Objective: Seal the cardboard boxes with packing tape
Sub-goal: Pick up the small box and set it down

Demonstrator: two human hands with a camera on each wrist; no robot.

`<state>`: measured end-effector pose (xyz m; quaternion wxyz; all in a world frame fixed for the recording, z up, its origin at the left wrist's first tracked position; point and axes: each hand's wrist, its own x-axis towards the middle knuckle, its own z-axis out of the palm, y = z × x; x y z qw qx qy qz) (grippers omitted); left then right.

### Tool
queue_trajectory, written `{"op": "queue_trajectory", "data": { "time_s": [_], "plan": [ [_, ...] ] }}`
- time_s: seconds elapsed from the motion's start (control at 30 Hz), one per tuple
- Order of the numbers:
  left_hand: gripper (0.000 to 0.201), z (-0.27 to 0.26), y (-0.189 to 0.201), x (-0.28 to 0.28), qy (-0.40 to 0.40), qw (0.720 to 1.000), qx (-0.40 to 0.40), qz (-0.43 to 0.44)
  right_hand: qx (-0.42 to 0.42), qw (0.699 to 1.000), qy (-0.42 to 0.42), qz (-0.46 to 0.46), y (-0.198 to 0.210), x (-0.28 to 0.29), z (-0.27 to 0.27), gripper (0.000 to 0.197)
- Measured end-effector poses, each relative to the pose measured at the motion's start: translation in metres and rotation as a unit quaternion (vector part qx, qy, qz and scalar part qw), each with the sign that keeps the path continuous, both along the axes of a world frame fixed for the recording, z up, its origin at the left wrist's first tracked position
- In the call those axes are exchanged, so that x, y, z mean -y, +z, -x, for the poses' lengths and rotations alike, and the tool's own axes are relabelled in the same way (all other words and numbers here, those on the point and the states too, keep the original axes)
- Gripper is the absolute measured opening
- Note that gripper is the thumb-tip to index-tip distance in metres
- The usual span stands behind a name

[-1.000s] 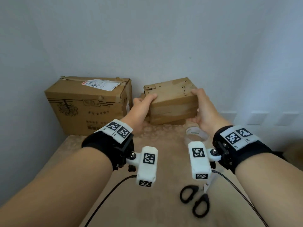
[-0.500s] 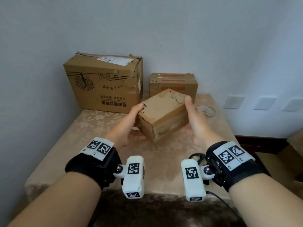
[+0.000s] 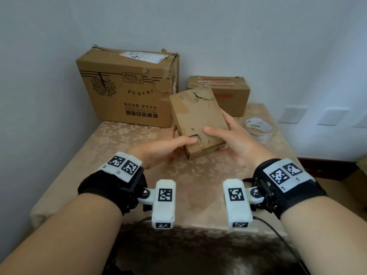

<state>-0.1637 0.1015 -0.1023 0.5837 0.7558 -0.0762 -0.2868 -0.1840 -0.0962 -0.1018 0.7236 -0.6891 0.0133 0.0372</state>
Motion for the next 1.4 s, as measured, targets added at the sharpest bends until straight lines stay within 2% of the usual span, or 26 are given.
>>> {"op": "queue_trajectory", "data": {
  "time_s": [0.03, 0.07, 0.13, 0.2, 0.23, 0.3, 0.37, 0.4, 0.47, 0.53, 0.63, 0.7, 0.77, 0.83, 0.9, 0.97, 1.03, 1.1, 1.2, 1.27, 1.33, 1.4],
  "plan": [
    [0.094, 0.001, 0.003, -0.003, -0.006, 1.0, 0.0, -0.015, -0.01, 1.0, 0.005, 0.001, 0.002, 0.003, 0.001, 0.07],
    [0.104, 0.002, 0.007, -0.007, 0.003, 1.0, 0.004, -0.024, -0.018, 1.0, 0.006, 0.003, 0.005, 0.007, 0.002, 0.066],
    [0.121, 0.0, 0.012, -0.015, 0.071, 0.997, 0.036, -0.012, -0.033, 0.999, -0.005, 0.016, 0.009, 0.014, 0.001, 0.058],
    [0.105, -0.006, 0.014, -0.023, 0.159, 0.984, 0.058, 0.054, -0.046, 0.999, 0.001, 0.029, 0.012, 0.018, 0.001, 0.052],
    [0.094, -0.007, 0.014, -0.026, 0.173, 0.98, 0.054, 0.078, -0.051, 0.998, 0.014, 0.033, 0.012, 0.018, 0.003, 0.052],
    [0.079, -0.001, 0.016, -0.027, 0.114, 0.992, 0.019, 0.051, -0.044, 0.998, 0.03, 0.03, 0.012, 0.016, 0.006, 0.049],
    [0.074, 0.006, 0.013, -0.024, 0.039, 0.999, -0.022, -0.011, -0.021, 1.0, 0.006, 0.011, 0.013, 0.014, 0.009, 0.035],
    [0.074, 0.008, 0.01, -0.022, 0.031, 0.999, -0.025, -0.018, -0.014, 1.0, -0.019, 0.0, 0.014, 0.013, 0.008, 0.029],
    [0.072, 0.007, 0.008, -0.018, 0.069, 0.997, -0.01, 0.01, -0.015, 0.998, -0.067, -0.018, 0.013, 0.013, 0.004, 0.033],
    [0.06, 0.003, 0.011, -0.015, 0.124, 0.991, 0.015, 0.04, -0.028, 0.996, -0.088, -0.012, 0.013, 0.014, -0.001, 0.041],
    [0.047, -0.004, 0.013, -0.014, 0.205, 0.978, 0.021, 0.036, -0.065, 0.996, -0.051, 0.038, 0.009, 0.013, -0.003, 0.037],
    [0.052, -0.007, 0.011, -0.016, 0.215, 0.976, 0.007, 0.007, -0.095, 0.993, -0.028, 0.063, 0.005, 0.011, -0.002, 0.029],
    [0.069, -0.011, 0.007, -0.019, 0.221, 0.975, 0.008, -0.031, -0.119, 0.989, -0.023, 0.083, 0.004, 0.008, 0.002, 0.026],
    [0.079, -0.008, 0.005, -0.016, 0.222, 0.969, 0.071, -0.082, -0.121, 0.986, -0.026, 0.114, 0.004, 0.003, 0.005, 0.021],
    [0.078, 0.0, 0.007, -0.011, 0.173, 0.95, 0.192, -0.173, -0.085, 0.984, -0.047, 0.149, 0.004, 0.0, 0.006, 0.016],
    [0.071, 0.004, 0.009, -0.004, 0.09, 0.911, 0.301, -0.268, -0.016, 0.975, -0.086, 0.206, 0.005, 0.0, 0.004, 0.019],
    [0.069, 0.004, 0.01, 0.0, 0.012, 0.863, 0.347, -0.367, 0.039, 0.963, -0.095, 0.249, 0.007, 0.003, 0.001, 0.016],
    [0.076, 0.002, 0.009, 0.002, -0.024, 0.835, 0.351, -0.423, 0.056, 0.959, -0.074, 0.268, 0.011, 0.006, 0.002, 0.011],
    [0.08, 0.0, 0.009, 0.005, -0.022, 0.818, 0.366, -0.442, 0.071, 0.953, -0.046, 0.292, 0.017, 0.006, 0.008, 0.008],
    [0.075, -0.002, 0.01, 0.006, -0.021, 0.807, 0.381, -0.45, 0.085, 0.934, -0.052, 0.344, 0.019, 0.005, 0.009, 0.006],
    [0.065, -0.003, 0.011, 0.01, -0.038, 0.795, 0.415, -0.44, 0.082, 0.923, -0.069, 0.37, 0.021, 0.004, 0.006, 0.018],
    [0.055, -0.001, 0.012, 0.014, -0.061, 0.79, 0.451, -0.411, 0.064, 0.928, -0.062, 0.361, 0.02, 0.002, 0.005, 0.023]
  ]
}}
